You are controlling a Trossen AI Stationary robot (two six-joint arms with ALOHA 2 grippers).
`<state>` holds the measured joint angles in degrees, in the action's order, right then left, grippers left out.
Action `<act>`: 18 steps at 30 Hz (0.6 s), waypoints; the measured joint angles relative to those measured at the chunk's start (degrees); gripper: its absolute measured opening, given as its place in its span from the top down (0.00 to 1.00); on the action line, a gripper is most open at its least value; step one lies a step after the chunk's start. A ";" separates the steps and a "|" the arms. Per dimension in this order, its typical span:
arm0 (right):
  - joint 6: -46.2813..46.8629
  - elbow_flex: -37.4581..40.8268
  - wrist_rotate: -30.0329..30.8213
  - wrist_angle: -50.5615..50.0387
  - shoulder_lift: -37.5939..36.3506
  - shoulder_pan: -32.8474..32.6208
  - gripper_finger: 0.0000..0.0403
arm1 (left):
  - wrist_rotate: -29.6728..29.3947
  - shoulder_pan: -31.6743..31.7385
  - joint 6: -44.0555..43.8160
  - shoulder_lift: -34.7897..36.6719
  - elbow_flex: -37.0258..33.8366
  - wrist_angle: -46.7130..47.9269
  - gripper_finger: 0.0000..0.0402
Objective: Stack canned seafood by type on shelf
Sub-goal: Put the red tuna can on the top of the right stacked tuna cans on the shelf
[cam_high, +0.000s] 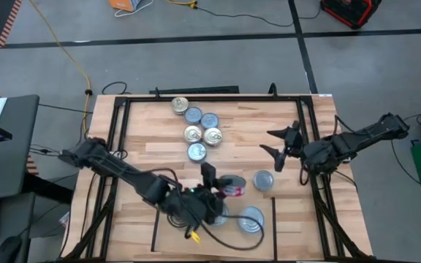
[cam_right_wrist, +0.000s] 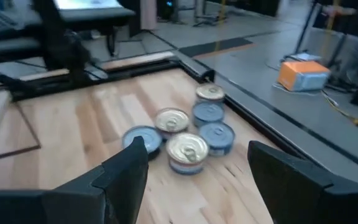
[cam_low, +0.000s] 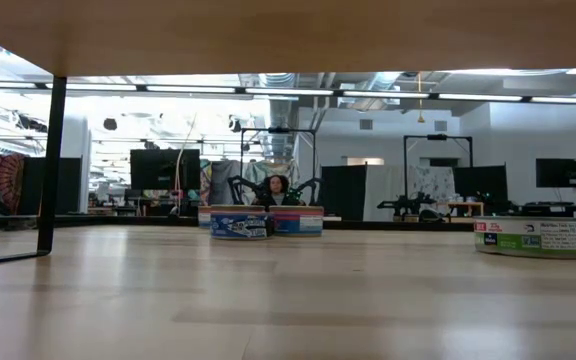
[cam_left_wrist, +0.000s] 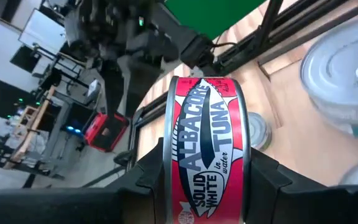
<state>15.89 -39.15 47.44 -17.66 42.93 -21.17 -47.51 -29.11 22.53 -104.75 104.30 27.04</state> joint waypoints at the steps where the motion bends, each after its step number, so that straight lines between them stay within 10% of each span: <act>1: 0.80 0.81 0.87 -0.43 -0.72 0.00 0.25 | -0.52 -0.40 0.04 -1.33 1.64 0.37 0.68; 18: 10.39 4.83 2.23 -0.03 -0.50 -0.23 0.25 | 5.90 -8.54 0.02 -7.07 10.26 -1.12 0.68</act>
<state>26.28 -34.33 49.67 -17.69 42.43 -21.40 -41.60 -37.65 22.55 -111.82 114.56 25.92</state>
